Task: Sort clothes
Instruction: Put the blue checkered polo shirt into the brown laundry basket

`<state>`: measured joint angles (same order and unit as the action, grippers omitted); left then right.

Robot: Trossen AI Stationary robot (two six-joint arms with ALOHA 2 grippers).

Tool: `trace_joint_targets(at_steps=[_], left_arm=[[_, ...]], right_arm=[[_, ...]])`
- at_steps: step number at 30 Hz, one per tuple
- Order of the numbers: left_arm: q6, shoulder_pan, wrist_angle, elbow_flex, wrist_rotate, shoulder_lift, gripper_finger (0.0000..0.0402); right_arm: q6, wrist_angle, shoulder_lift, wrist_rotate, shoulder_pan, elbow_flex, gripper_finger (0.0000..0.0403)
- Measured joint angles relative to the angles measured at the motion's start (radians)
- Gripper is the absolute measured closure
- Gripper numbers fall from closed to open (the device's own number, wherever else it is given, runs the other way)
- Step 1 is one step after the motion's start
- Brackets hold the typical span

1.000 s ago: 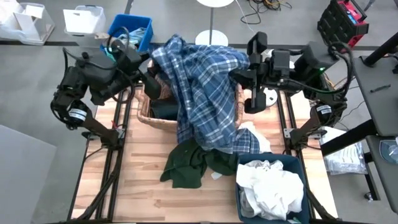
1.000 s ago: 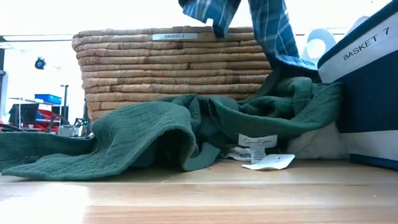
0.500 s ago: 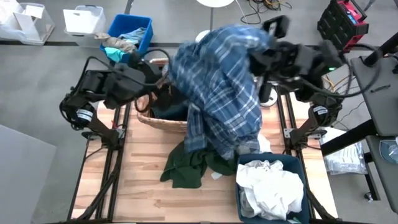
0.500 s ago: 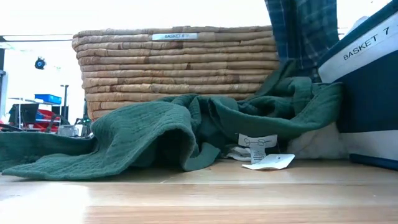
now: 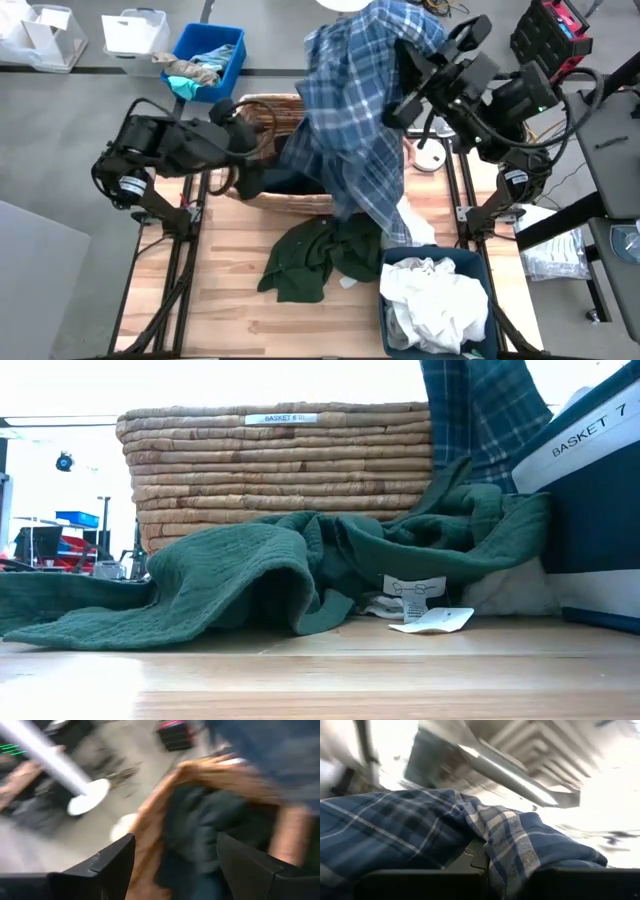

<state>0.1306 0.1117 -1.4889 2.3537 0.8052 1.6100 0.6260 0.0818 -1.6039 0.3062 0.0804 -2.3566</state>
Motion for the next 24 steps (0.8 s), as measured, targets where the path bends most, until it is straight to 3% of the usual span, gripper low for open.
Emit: trace_joint_targets(at_steps=[5, 10, 16, 24], left_arm=[[-0.089, 0.034, 0.064, 0.002, -0.194, -0.038, 0.0145], [-0.056, 0.044, 0.131, 0.002, -0.203, -0.092, 0.0145], [-0.166, 0.046, 0.535, -0.005, -0.275, -0.083, 0.0145], [-0.228, 0.054, 0.671, -0.007, -0.315, 0.003, 0.0114]], right_arm=[[0.144, -0.026, 0.000, 0.192, 0.000, 0.000, 0.0390], [0.188, -0.087, 0.000, 0.314, 0.000, 0.002, 0.0390], [0.232, -0.080, -0.005, 0.343, 0.000, 0.002, 0.0390], [0.249, -0.084, -0.011, 0.348, 0.000, 0.002, 0.0390]])
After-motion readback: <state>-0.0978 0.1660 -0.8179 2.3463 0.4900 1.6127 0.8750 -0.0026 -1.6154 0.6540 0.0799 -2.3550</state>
